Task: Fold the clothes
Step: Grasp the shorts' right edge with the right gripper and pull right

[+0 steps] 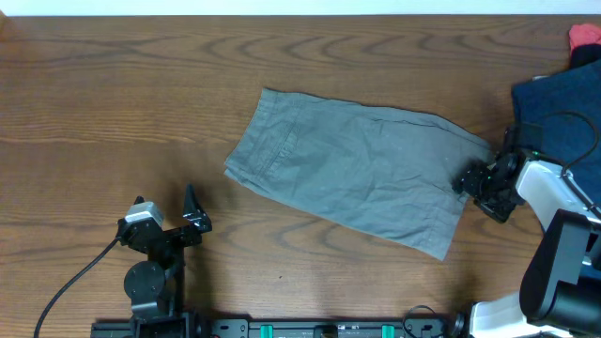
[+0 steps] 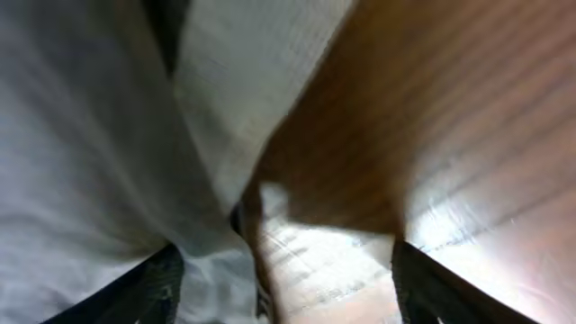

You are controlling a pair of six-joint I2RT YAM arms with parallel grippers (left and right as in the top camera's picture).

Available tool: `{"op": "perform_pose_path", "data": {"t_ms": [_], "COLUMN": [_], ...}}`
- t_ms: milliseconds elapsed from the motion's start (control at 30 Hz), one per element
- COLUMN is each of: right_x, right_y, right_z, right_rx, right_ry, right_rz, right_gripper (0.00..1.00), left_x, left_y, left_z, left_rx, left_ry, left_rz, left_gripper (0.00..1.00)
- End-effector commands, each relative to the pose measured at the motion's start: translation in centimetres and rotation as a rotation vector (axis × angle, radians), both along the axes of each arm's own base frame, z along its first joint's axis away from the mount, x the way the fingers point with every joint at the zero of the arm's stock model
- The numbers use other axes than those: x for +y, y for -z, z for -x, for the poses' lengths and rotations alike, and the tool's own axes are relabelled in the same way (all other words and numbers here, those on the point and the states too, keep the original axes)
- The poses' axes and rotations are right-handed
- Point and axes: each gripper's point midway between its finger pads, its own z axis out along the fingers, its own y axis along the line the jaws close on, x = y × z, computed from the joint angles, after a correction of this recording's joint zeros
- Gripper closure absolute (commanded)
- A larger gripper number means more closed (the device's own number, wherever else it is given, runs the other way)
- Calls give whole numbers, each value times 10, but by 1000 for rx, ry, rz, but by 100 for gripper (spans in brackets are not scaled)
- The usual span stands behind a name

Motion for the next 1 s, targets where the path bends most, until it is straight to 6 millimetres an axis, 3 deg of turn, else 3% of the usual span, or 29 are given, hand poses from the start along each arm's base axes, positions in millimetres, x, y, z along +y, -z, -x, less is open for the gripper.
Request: {"op": "perform_pose_path", "data": {"t_ms": [0, 167, 433, 667, 967], "right_x": [8, 8, 10, -3, -16], "right_y": [11, 13, 11, 7, -26], "right_z": [7, 3, -6, -27, -88], "right_rx": [5, -19, -54, -138, -388], "right_ry": [0, -4, -16, -7, -65], "right_rz": [-46, -40, -36, 23, 78], "right_gripper": [38, 43, 99, 99, 99], "left_x": [3, 3, 3, 3, 3], "left_y": [16, 16, 16, 16, 16], "left_z": [1, 1, 1, 1, 1], "left_rx": [48, 48, 48, 48, 48], "left_ry": [-12, -12, -12, -12, -12], "left_rz": [-9, -9, -9, -9, -9], "left_gripper": [2, 2, 2, 2, 2]}}
